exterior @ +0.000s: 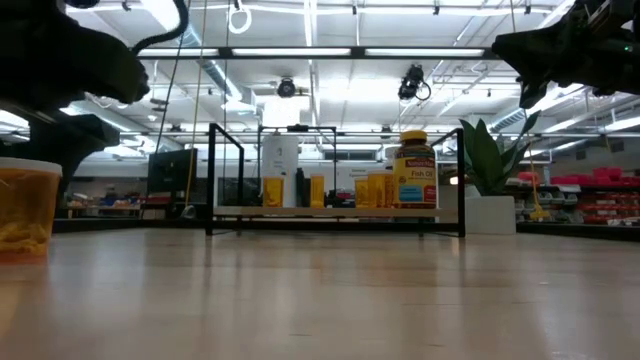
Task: Pick and place medicine bottles onto shelf by color
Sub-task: Align the large orange bottle with the large orange bottle on the shelf
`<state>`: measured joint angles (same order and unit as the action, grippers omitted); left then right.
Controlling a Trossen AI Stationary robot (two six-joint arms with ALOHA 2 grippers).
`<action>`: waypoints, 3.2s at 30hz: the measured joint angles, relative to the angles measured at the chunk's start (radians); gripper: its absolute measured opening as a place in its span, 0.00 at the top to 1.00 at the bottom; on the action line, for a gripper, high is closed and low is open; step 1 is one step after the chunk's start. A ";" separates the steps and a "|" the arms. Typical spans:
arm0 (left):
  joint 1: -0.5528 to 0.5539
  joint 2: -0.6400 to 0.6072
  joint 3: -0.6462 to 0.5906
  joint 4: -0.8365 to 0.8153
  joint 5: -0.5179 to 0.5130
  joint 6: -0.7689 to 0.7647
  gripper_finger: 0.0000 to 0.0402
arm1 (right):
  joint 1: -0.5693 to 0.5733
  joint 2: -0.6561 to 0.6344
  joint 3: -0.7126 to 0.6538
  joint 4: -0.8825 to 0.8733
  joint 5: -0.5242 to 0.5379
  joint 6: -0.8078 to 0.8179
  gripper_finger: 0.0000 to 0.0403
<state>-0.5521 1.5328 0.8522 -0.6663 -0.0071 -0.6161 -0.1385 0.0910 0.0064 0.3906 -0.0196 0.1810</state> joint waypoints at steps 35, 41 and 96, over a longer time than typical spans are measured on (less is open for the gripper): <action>0.278 0.090 0.250 -0.226 -0.180 0.394 0.52 | 0.000 0.000 0.000 0.000 0.000 0.000 0.86; 0.501 0.089 0.354 -0.222 -0.204 0.645 0.51 | 0.000 0.000 0.000 0.000 0.000 0.000 0.86; 0.993 0.420 0.653 -0.280 -0.199 1.023 0.18 | 0.000 0.000 0.000 0.000 0.000 0.000 0.86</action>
<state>0.4412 1.9530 1.5049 -0.9468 -0.2057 0.4072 -0.1386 0.0914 0.0067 0.3905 -0.0196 0.1810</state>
